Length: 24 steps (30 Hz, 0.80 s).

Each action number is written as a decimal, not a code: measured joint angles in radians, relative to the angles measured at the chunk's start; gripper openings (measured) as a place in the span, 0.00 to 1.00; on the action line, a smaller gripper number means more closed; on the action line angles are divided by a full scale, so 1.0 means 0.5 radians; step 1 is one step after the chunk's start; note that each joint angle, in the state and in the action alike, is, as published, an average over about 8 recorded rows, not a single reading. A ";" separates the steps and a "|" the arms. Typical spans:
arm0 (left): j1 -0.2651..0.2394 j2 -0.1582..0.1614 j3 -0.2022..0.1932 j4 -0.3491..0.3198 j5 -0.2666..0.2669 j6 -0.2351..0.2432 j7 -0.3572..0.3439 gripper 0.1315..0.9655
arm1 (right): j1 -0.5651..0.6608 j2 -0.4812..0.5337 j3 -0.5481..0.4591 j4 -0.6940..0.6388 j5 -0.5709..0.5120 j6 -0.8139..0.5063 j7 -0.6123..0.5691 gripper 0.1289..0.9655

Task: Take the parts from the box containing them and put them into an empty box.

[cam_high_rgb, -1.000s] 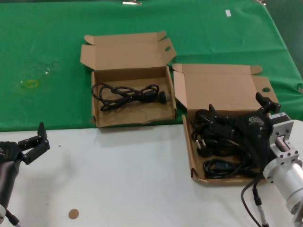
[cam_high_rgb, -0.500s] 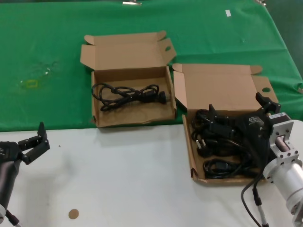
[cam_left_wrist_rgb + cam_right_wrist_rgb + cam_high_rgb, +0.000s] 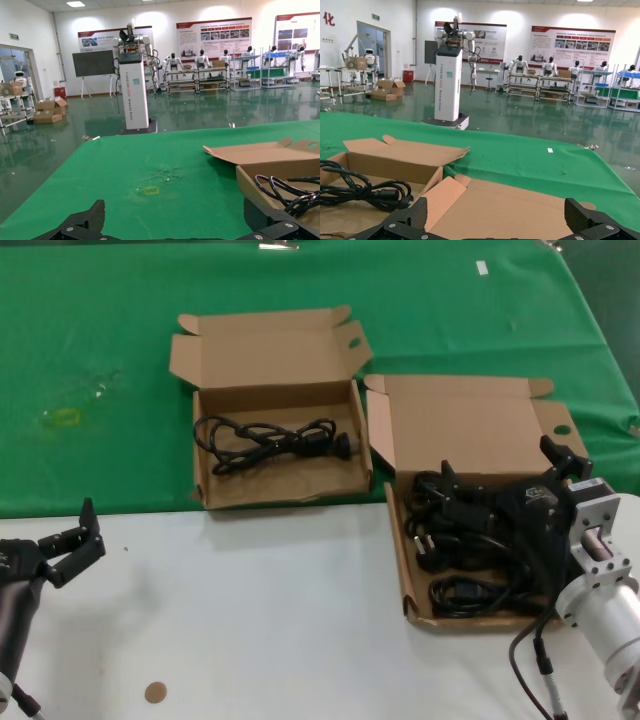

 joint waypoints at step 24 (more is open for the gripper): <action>0.000 0.000 0.000 0.000 0.000 0.000 0.000 1.00 | 0.000 0.000 0.000 0.000 0.000 0.000 0.000 1.00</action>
